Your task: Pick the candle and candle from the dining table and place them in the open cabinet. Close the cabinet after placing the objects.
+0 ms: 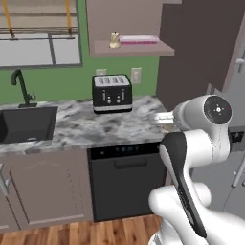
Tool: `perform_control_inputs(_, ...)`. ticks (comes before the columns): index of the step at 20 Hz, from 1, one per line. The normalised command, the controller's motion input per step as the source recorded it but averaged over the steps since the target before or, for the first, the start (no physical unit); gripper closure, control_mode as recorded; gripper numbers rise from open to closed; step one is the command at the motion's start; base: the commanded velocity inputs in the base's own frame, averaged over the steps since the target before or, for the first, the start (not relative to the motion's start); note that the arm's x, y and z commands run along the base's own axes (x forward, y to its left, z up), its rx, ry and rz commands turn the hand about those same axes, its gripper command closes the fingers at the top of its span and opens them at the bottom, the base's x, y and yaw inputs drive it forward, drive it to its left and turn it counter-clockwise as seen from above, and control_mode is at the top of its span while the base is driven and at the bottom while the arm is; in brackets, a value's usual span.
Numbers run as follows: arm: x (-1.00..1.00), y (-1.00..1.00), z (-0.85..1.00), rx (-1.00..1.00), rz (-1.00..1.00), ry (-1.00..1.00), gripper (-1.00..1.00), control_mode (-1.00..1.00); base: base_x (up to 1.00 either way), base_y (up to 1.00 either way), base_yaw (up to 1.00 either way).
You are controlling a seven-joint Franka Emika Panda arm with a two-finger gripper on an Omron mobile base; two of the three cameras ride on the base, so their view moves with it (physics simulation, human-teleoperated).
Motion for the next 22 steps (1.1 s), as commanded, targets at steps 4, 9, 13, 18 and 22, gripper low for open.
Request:
perform_control_inputs(4, 0.0, 0.0, 0.0, 0.0, 0.0, 0.0, 1.0, 1.0, 0.52, 0.36, -0.14)
perform_control_inputs(9, 0.0, 0.0, 0.0, 0.0, 0.0, 0.0, 1.0, 1.0, 0.49, 0.31, -0.14)
perform_control_inputs(13, 0.0, 0.0, 0.0, 0.0, 0.0, 0.0, 1.0, 1.0, 0.46, 0.3, -0.14)
perform_control_inputs(18, 0.0, 0.0, 0.0, 0.0, 0.0, 0.0, 1.0, 1.0, 0.45, 0.32, -0.15)
perform_control_inputs(22, 0.0, 0.0, 0.0, 0.0, 0.0, 0.0, 1.0, 1.0, 0.43, 0.35, -0.14)
